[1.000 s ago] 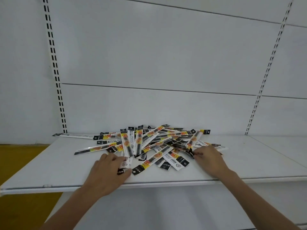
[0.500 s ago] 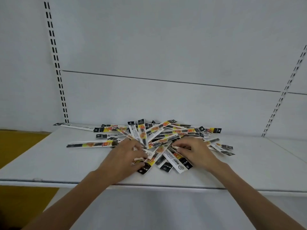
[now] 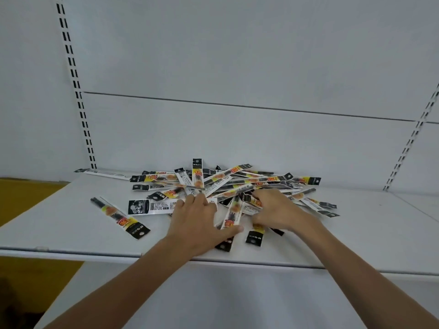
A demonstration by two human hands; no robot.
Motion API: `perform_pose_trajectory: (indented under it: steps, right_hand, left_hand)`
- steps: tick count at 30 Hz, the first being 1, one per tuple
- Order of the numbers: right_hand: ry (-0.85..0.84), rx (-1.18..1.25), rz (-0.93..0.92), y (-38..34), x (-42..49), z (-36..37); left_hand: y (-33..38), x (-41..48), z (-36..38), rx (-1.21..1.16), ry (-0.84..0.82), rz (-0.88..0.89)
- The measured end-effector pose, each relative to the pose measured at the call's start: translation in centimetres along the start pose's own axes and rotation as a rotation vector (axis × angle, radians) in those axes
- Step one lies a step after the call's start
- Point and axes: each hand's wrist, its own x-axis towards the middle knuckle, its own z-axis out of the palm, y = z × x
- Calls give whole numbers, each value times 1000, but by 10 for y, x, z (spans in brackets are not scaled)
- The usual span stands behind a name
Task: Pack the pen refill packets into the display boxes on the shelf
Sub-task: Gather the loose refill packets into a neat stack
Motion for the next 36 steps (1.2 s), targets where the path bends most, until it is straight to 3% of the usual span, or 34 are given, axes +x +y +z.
perform_pose_trajectory:
  steps: [5,10,15,20,23,26,31,33,36]
  right_hand:
    - [127,-108,61,5,4,-5]
    - [56,-50,26,-1,8,-1]
    - [94,-84,-4,18,5,-14]
    - [140,-145,95,43,-1,-20]
    - [165,-58,43,49,-3,-22]
    - [133,-2,-37,54,-7,-19]
    - [255,93,-26,51,-17,-27]
    - [185,168,-68,31,-24,-21]
    - [9,73,-126,-1,-25,-2]
  left_hand:
    - [41,7,0,-11,-78,-91]
    - [59,16,-2,-76,-101,-123]
    - [37,17,-8,-150,-101,-116]
    - [-5,-1,-7,-1,28,113]
    - [-34,-10,-4,-39,106,304]
    - [-56,-15,3,64,256,373]
    - [-71,-12,3,36,265,551]
    - [-72,-8,6,-24,238,557]
    - [-74,-3,8,-78,176,569]
